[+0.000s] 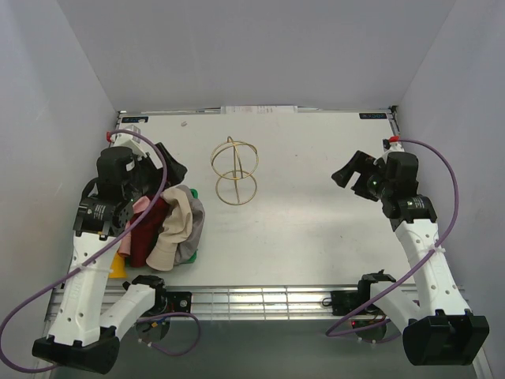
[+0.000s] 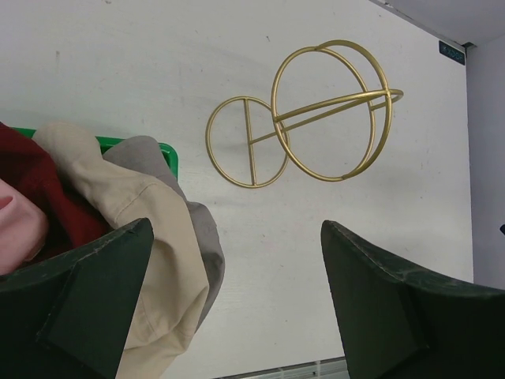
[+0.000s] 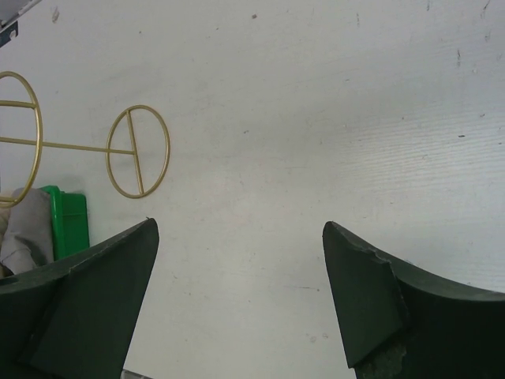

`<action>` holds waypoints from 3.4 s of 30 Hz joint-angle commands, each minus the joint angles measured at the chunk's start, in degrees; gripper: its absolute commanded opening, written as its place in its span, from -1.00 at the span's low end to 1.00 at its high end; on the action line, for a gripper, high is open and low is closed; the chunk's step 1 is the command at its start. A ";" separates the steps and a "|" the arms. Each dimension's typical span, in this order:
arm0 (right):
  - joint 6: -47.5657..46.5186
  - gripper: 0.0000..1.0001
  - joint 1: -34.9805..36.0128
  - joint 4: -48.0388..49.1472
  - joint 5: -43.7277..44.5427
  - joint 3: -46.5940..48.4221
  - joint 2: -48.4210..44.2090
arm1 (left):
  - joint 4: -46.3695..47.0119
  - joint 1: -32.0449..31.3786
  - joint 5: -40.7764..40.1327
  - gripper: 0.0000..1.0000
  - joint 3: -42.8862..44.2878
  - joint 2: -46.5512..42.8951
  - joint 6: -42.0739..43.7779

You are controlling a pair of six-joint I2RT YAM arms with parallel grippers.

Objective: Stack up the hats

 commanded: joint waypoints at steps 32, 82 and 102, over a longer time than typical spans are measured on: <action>-5.14 1.00 1.89 5.89 -14.72 -3.02 4.29 | -31.35 0.05 -48.42 0.87 2.51 0.92 -17.10; -5.67 0.93 5.41 5.19 -16.57 -1.61 7.01 | -18.18 18.94 -29.18 -1.00 8.28 13.13 -4.45; -2.94 0.89 6.82 5.19 -17.10 3.57 8.42 | -14.67 14.73 -17.32 -1.00 41.97 28.43 -1.37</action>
